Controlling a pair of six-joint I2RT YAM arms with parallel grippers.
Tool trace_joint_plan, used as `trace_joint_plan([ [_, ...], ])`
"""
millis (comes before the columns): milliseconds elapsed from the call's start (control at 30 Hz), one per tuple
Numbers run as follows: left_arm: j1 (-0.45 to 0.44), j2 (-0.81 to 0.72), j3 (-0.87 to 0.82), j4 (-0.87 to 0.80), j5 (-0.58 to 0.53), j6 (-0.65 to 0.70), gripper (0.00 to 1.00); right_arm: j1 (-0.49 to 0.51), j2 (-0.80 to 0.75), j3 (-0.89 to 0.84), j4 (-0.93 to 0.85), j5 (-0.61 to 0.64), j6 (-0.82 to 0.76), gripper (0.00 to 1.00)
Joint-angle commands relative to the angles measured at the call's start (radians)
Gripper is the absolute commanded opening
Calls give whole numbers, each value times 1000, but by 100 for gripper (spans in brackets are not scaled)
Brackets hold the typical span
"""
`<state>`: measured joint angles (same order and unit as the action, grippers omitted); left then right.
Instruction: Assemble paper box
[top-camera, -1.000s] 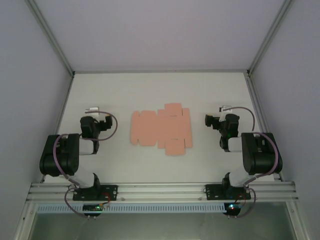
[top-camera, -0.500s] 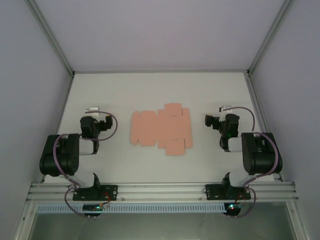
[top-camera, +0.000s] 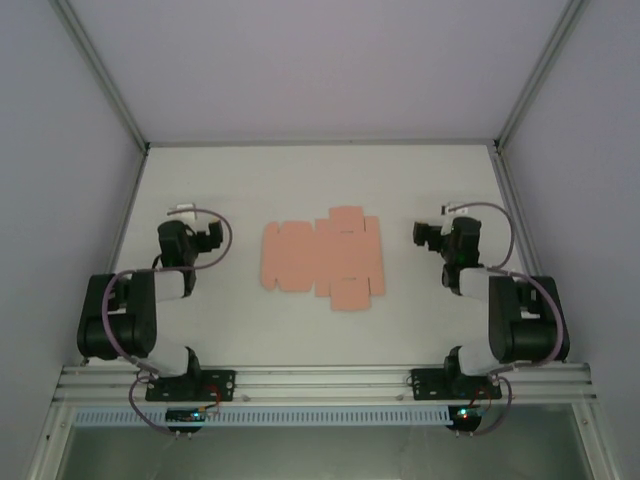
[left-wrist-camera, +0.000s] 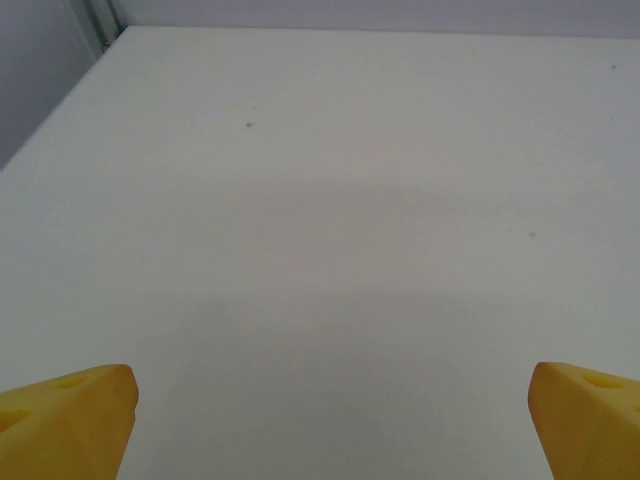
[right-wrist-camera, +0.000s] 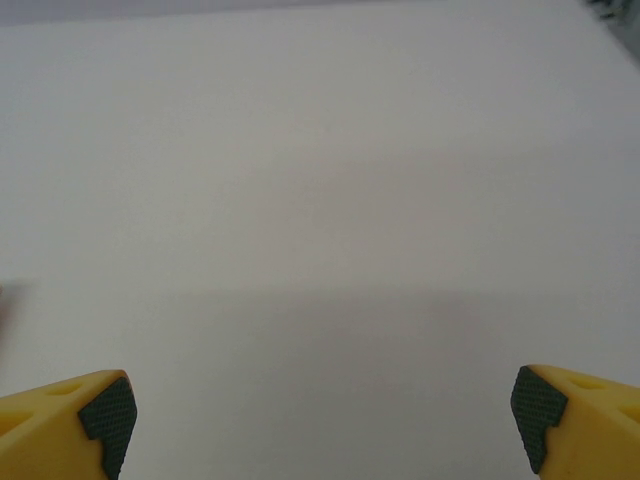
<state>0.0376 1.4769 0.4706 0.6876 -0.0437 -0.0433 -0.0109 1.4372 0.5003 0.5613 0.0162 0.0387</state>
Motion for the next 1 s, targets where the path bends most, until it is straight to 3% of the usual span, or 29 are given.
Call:
trace_joint_plan([
  [0, 3, -89, 123, -263, -35, -78, 99, 30, -78, 186, -357, 89, 77, 99],
  [100, -10, -120, 213, -455, 41, -192, 100, 98, -93, 291, -556, 73, 201, 99],
  [200, -55, -115, 287, -629, 107, -263, 100, 204, -80, 365, -697, 13, 282, 92],
  [433, -201, -49, 327, -717, 335, -356, 100, 423, 76, 468, -796, -171, 385, 68],
  [633, -254, 27, 337, -734, 417, -369, 100, 445, 242, 500, -817, -200, 429, 56],
  [967, -270, 104, 309, -653, 555, -407, 100, 408, 344, 391, -773, -192, 501, 54],
])
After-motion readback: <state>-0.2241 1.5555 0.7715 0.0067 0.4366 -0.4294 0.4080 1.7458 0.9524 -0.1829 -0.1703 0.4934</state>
